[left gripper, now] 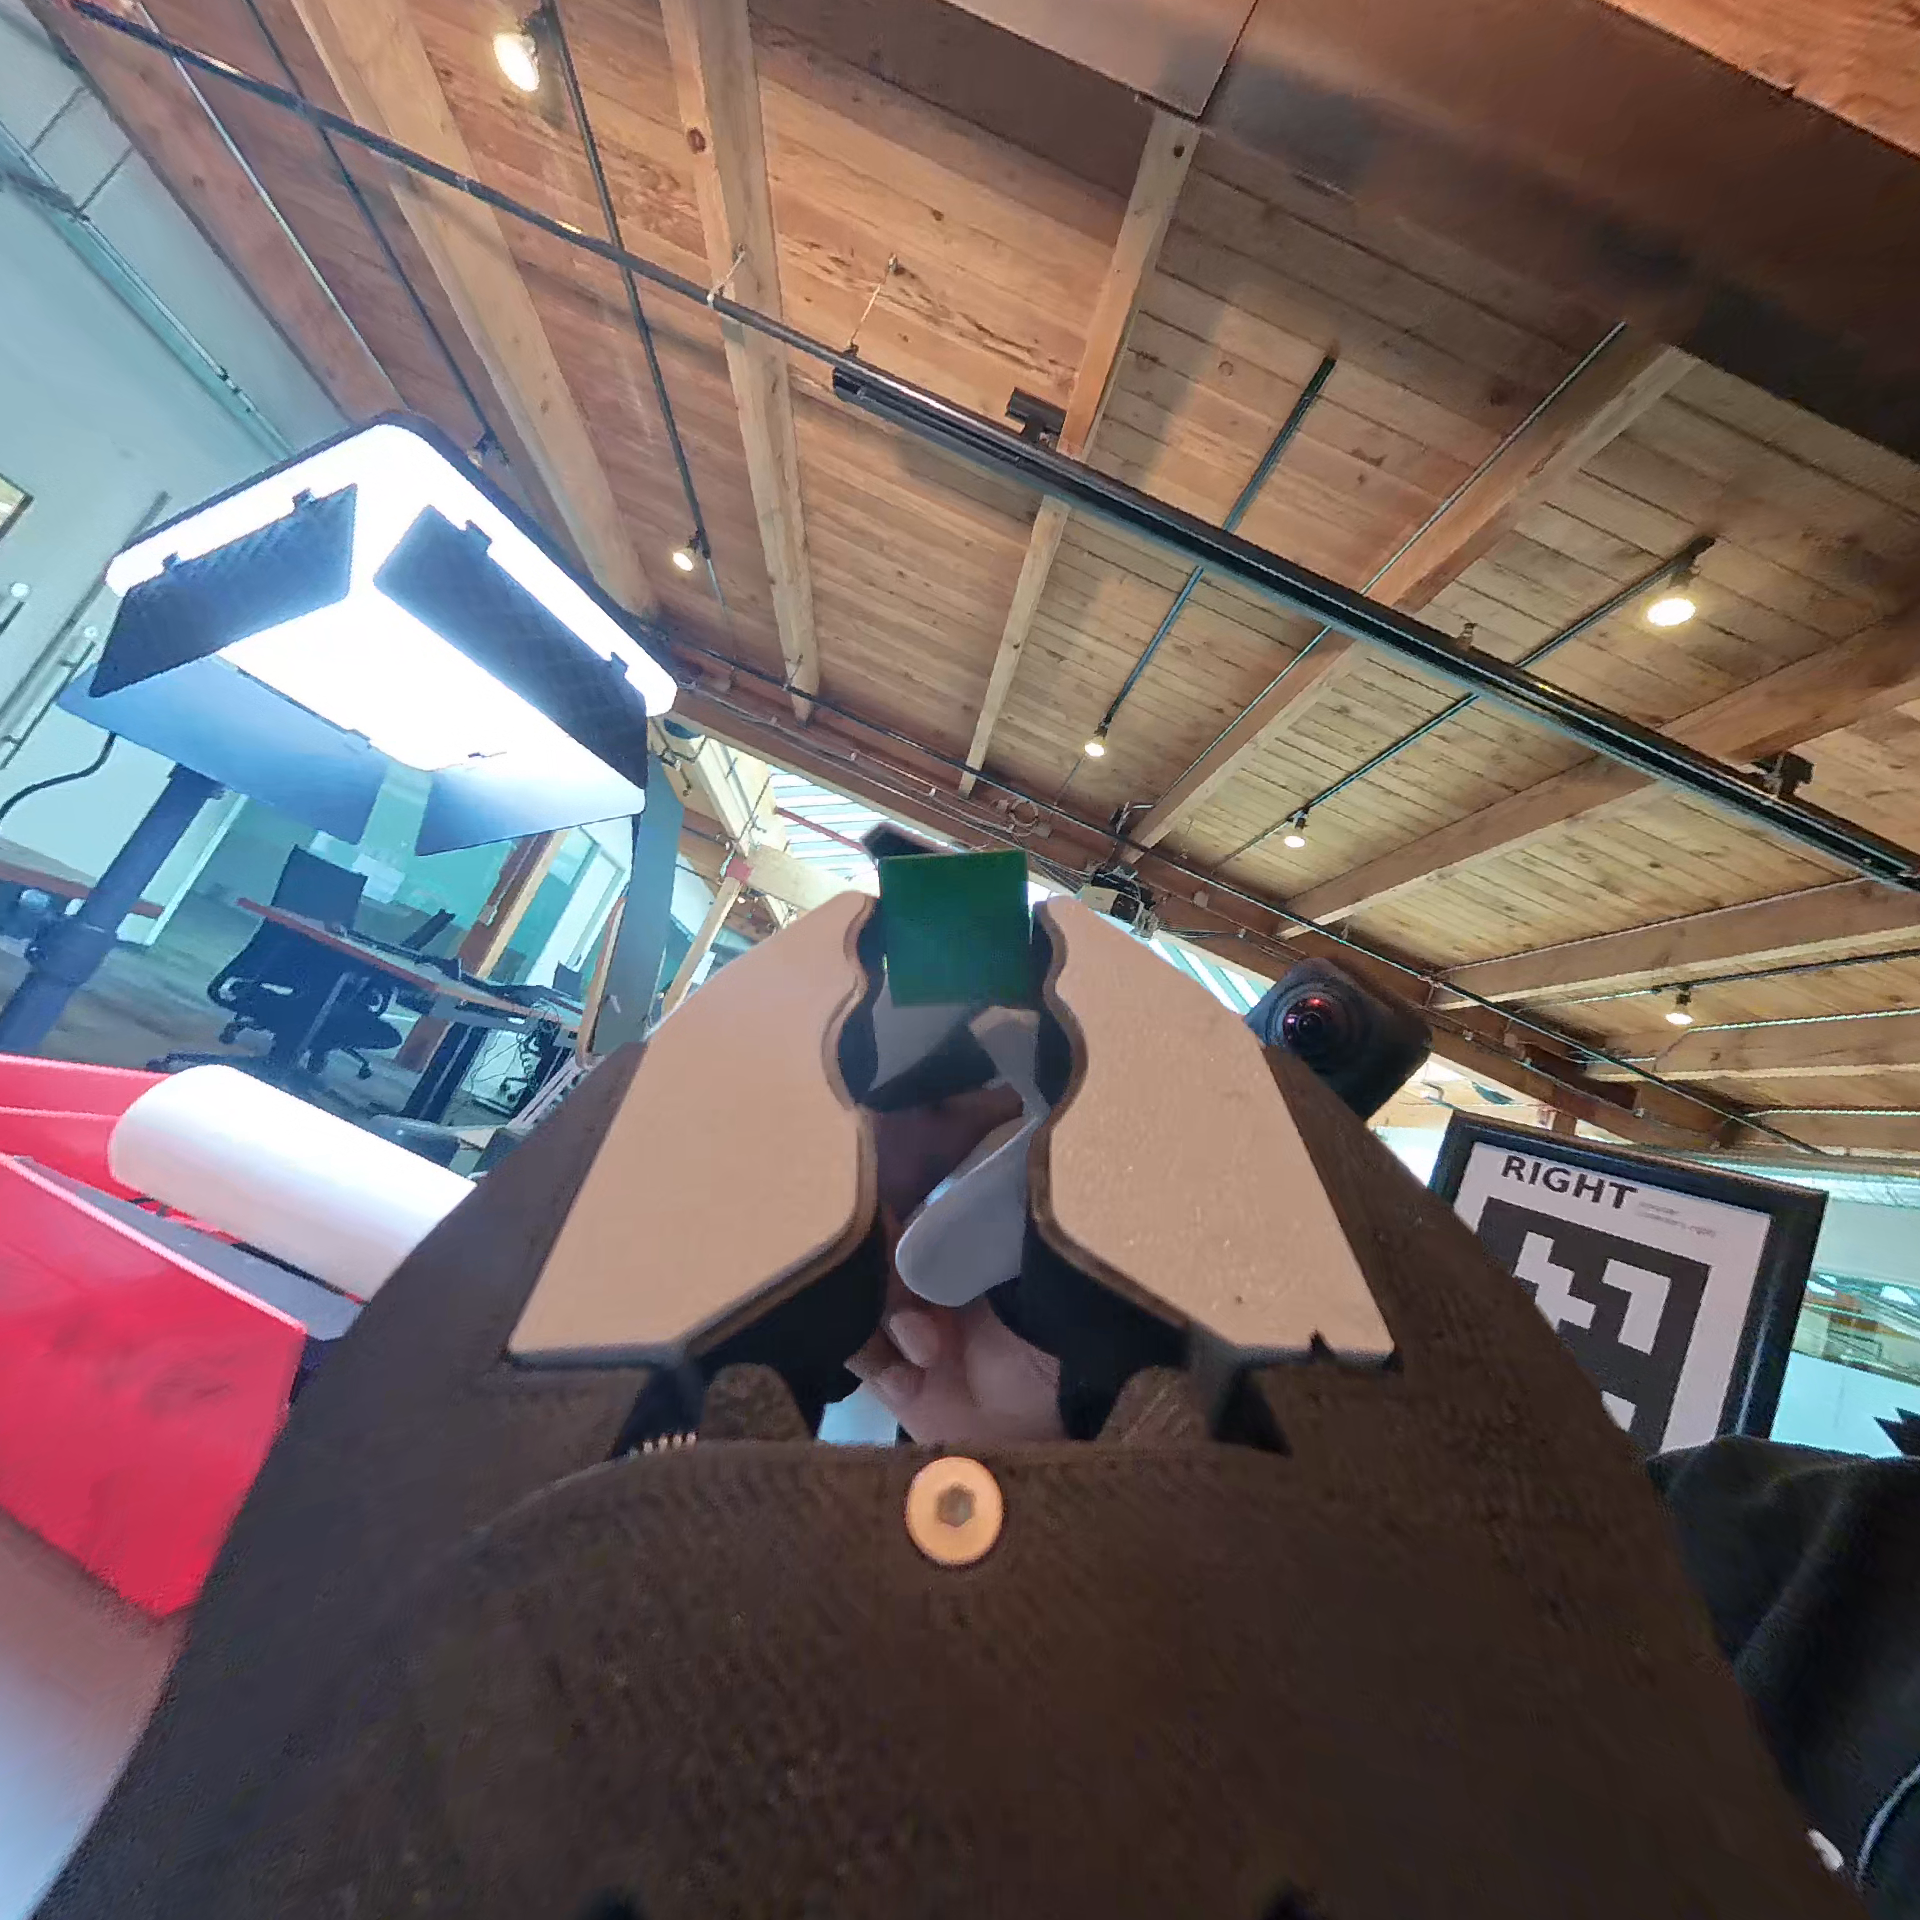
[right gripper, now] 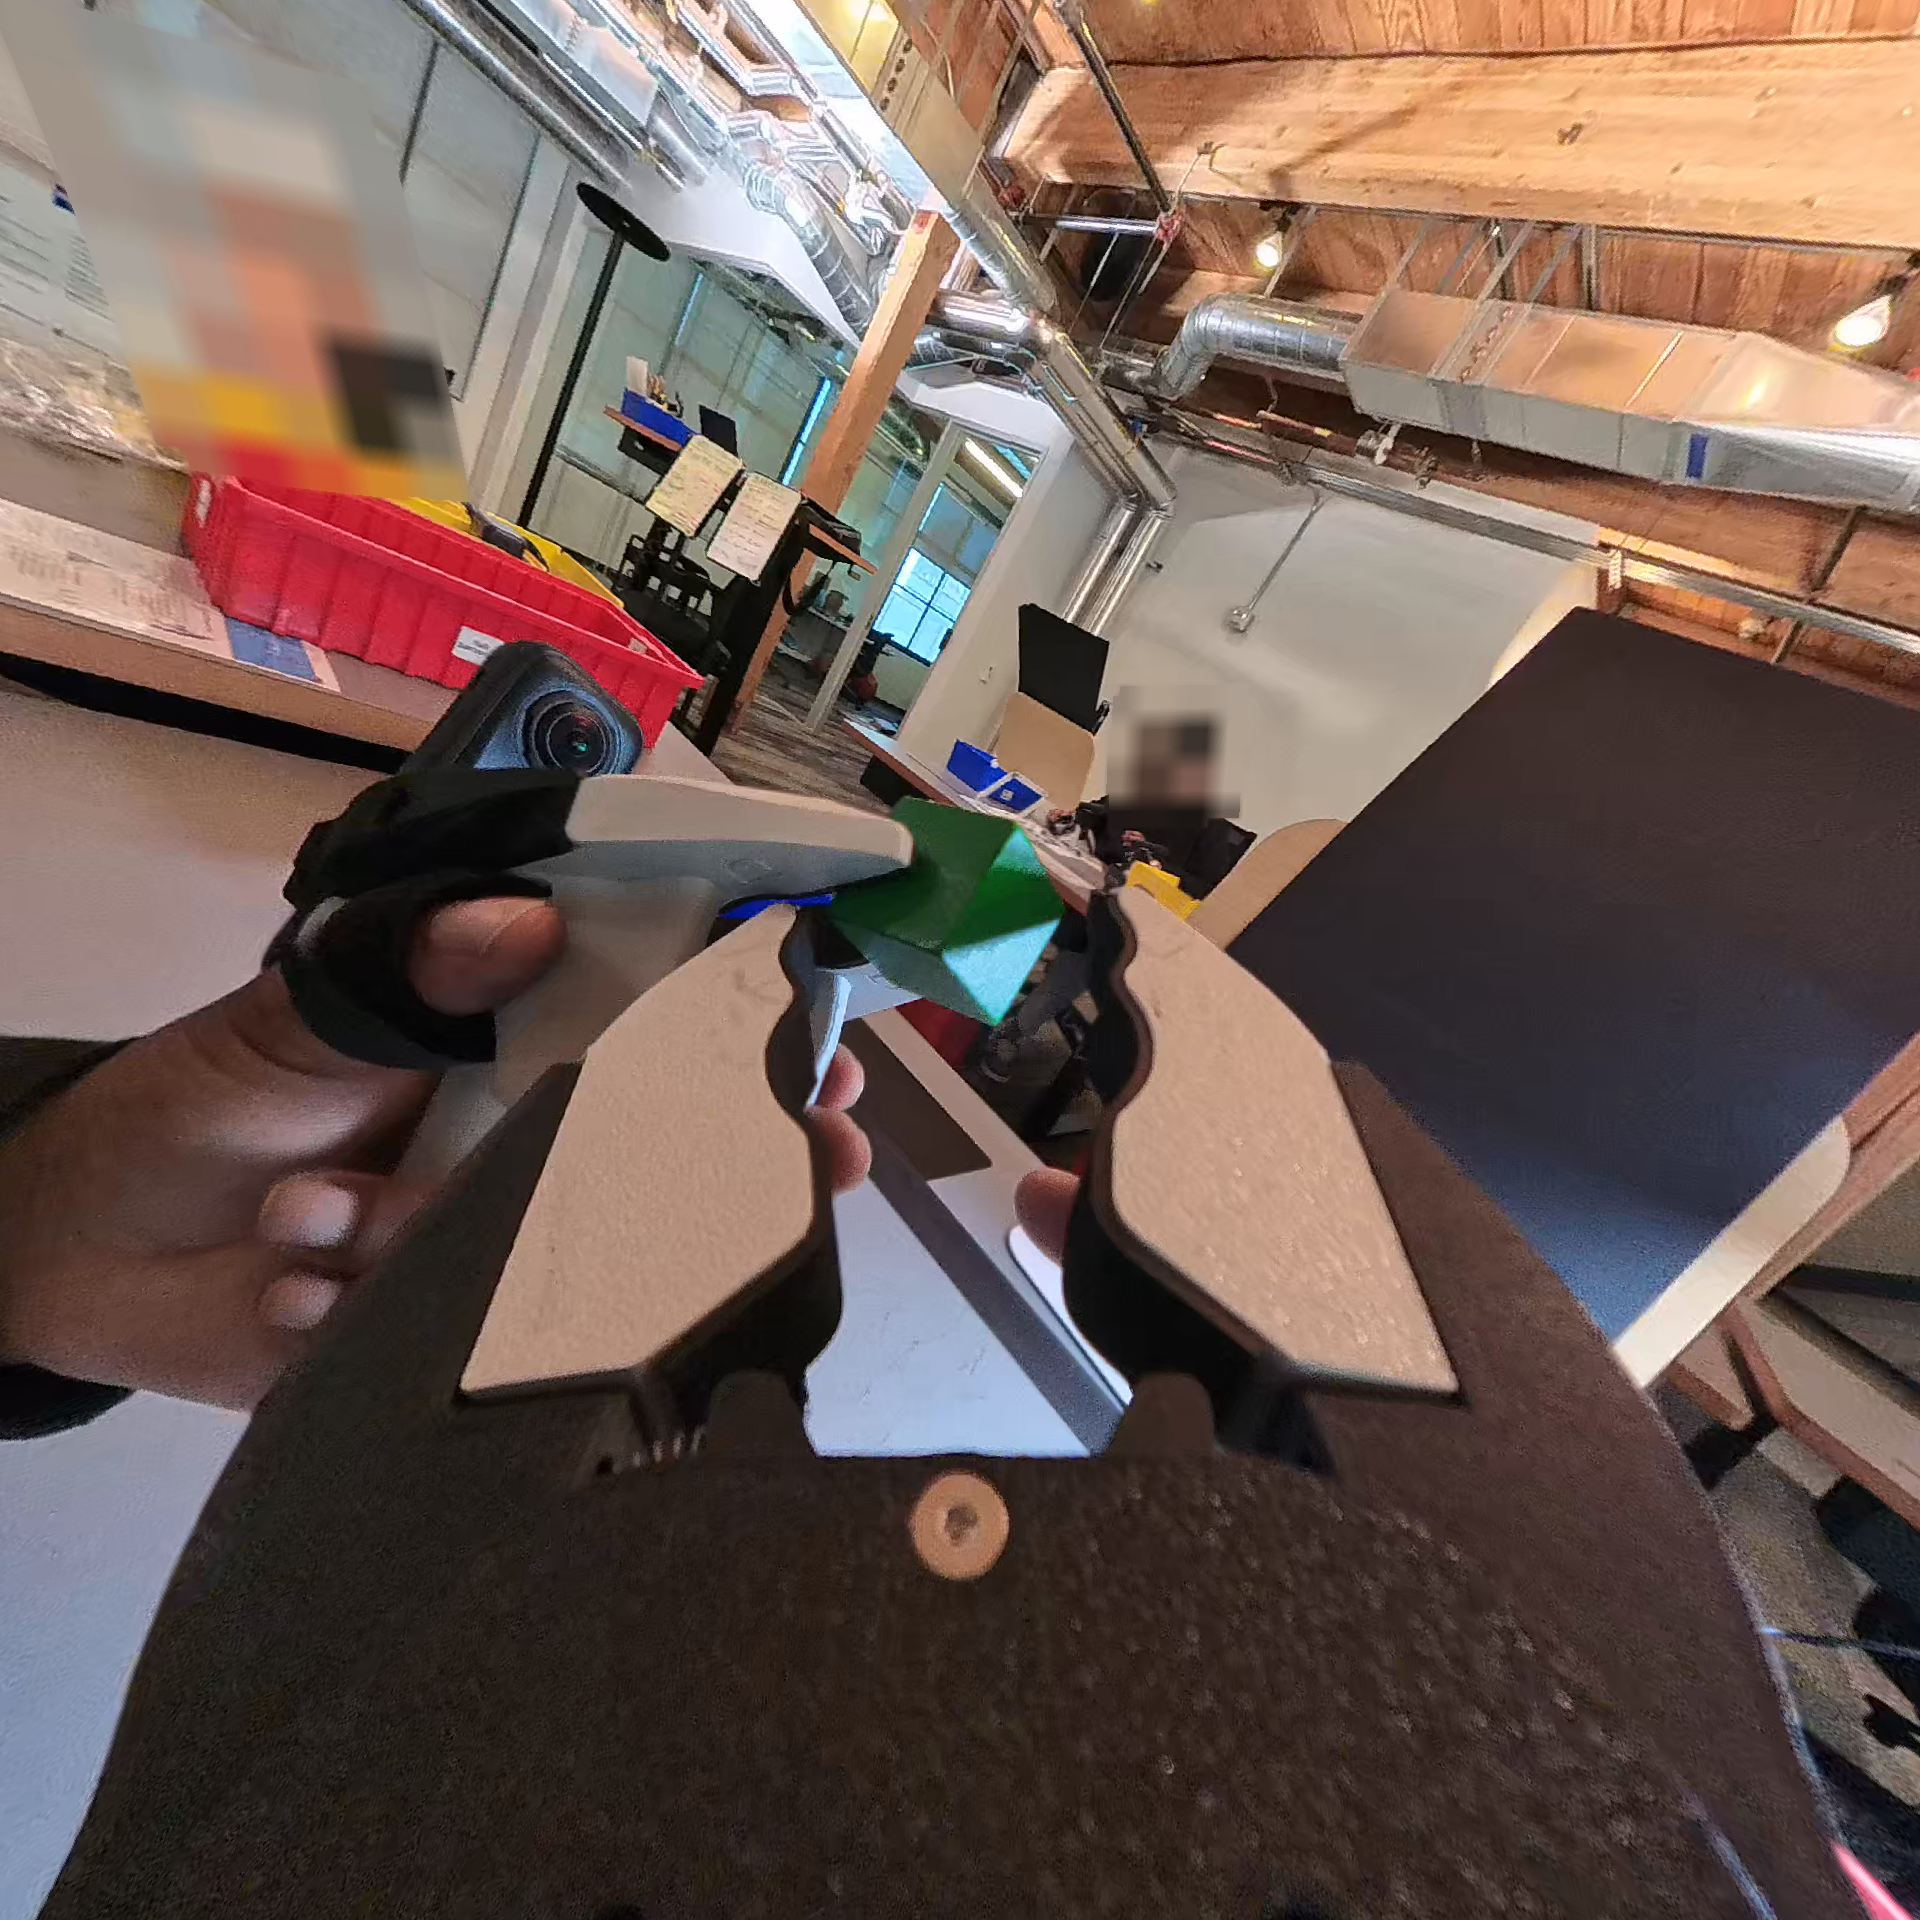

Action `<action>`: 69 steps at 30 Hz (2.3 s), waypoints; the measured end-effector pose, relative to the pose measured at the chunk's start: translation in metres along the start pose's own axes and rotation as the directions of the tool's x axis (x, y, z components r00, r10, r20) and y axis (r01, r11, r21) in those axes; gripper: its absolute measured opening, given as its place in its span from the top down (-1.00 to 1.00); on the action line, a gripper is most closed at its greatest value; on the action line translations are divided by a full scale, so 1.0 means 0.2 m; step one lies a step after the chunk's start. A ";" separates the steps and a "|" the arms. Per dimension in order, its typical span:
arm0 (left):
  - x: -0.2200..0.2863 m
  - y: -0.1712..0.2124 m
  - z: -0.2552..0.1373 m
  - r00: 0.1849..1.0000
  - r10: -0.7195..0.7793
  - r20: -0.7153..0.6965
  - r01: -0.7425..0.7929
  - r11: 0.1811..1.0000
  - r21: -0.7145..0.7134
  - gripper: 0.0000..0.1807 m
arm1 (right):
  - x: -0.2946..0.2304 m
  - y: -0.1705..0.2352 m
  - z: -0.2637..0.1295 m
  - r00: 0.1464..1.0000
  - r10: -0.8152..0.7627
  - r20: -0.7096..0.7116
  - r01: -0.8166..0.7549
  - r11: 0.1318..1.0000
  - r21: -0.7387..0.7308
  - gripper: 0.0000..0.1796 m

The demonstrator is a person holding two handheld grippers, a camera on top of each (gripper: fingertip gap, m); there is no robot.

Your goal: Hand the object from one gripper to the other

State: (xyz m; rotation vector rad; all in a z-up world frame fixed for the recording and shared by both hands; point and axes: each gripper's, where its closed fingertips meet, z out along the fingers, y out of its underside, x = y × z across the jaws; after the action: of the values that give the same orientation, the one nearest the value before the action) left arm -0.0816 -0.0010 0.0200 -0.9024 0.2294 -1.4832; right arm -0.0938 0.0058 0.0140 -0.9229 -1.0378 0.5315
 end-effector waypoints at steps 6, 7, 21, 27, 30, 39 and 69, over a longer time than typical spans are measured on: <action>0.04 0.00 -0.01 0.998 0.013 -0.063 -0.013 1.000 0.004 0.71 | -0.02 -0.01 0.00 0.999 0.023 0.047 -0.023 1.000 -0.003 0.44; 0.04 -0.01 -0.01 0.997 0.009 -0.074 -0.009 1.000 0.004 0.71 | -0.03 -0.01 0.00 0.998 0.034 0.060 -0.034 0.999 0.001 0.44; 0.06 0.00 -0.01 0.992 -0.032 -0.121 0.032 0.999 -0.005 0.71 | -0.05 -0.06 -0.03 0.993 0.045 0.110 -0.050 0.998 0.041 0.44; 0.06 0.00 -0.01 0.991 -0.041 -0.126 0.040 0.999 -0.005 0.71 | -0.05 -0.06 -0.03 0.992 0.039 0.116 -0.045 0.998 0.042 0.47; 0.06 0.00 -0.02 0.990 -0.046 -0.131 0.046 0.999 -0.005 0.71 | -0.05 -0.06 -0.03 0.993 0.040 0.112 -0.045 0.998 0.042 0.52; 0.06 -0.01 -0.02 0.990 -0.030 -0.137 0.031 1.000 0.002 0.71 | -0.05 -0.05 -0.03 0.994 0.017 0.111 -0.022 0.999 0.038 0.53; -0.20 -0.07 -0.08 0.722 0.662 0.198 -0.504 0.701 -0.505 0.43 | 0.21 0.30 -0.07 0.916 -0.397 0.061 0.396 0.869 -0.298 0.53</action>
State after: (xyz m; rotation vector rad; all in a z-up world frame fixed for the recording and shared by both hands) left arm -0.1086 0.0324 0.0025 -1.2853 0.5257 -0.6309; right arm -0.0610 0.0631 -0.0196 -0.9423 -1.2919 0.0218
